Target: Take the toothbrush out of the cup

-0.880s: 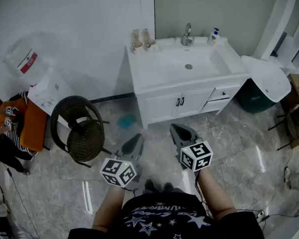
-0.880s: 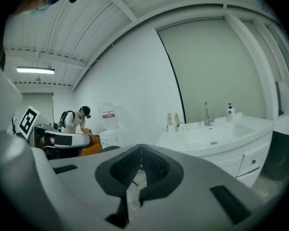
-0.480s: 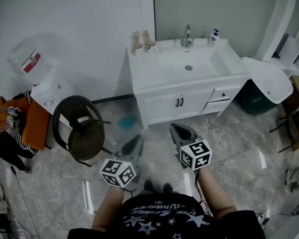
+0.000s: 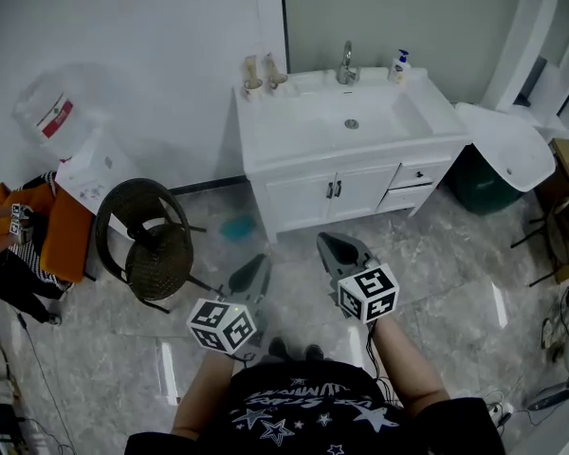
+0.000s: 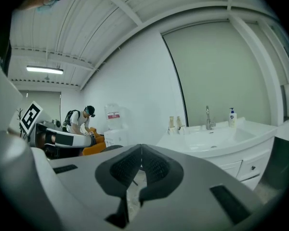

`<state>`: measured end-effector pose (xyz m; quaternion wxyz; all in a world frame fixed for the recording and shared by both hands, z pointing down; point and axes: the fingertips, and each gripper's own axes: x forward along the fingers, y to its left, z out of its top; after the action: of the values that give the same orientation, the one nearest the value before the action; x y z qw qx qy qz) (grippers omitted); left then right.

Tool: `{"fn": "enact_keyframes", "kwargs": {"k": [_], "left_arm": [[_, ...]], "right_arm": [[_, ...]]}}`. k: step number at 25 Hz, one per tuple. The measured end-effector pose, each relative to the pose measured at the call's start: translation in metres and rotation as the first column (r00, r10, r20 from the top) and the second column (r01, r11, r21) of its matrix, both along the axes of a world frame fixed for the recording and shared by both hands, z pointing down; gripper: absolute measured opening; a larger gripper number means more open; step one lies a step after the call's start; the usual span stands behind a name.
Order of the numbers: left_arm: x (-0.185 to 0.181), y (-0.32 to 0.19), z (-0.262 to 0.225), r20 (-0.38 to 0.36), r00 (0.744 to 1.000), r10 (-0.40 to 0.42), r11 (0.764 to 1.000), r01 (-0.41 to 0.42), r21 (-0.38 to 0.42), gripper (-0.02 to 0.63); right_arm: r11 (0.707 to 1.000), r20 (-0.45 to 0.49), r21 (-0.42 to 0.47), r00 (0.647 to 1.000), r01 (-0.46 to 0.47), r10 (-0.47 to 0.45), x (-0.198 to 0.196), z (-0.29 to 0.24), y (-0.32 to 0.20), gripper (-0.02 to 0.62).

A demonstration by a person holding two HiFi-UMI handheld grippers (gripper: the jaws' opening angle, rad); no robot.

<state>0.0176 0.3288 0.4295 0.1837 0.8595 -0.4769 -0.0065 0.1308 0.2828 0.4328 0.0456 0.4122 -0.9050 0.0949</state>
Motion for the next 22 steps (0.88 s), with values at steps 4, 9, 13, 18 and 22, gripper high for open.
{"fn": "enact_keyframes", "kwargs": {"k": [4, 9, 13, 18, 22], "left_arm": [[0.011, 0.007, 0.004, 0.008, 1.000, -0.012, 1.000, 0.012, -0.005, 0.034], [0.022, 0.015, 0.007, 0.014, 1.000, -0.028, 1.000, 0.028, 0.006, 0.034], [0.025, 0.018, 0.016, -0.005, 0.999, -0.040, 0.999, 0.039, -0.031, 0.034], [0.022, 0.010, 0.019, 0.001, 1.000, -0.026, 0.999, 0.026, -0.033, 0.034], [0.010, -0.005, 0.025, -0.012, 1.000, -0.015, 0.999, 0.015, -0.036, 0.034]], "right_arm": [[1.000, 0.031, -0.004, 1.000, 0.000, 0.000, 0.014, 0.003, 0.005, 0.014], [1.000, 0.049, -0.015, 0.999, -0.003, 0.004, 0.031, 0.010, 0.006, 0.015], [1.000, 0.031, -0.018, 1.000, -0.003, 0.003, 0.036, 0.019, 0.007, 0.015], [0.998, 0.051, -0.054, 0.998, -0.025, 0.028, 0.035, 0.029, -0.002, 0.015], [0.997, 0.035, -0.070, 0.998, -0.043, 0.045, 0.028, 0.040, -0.011, 0.015]]}}
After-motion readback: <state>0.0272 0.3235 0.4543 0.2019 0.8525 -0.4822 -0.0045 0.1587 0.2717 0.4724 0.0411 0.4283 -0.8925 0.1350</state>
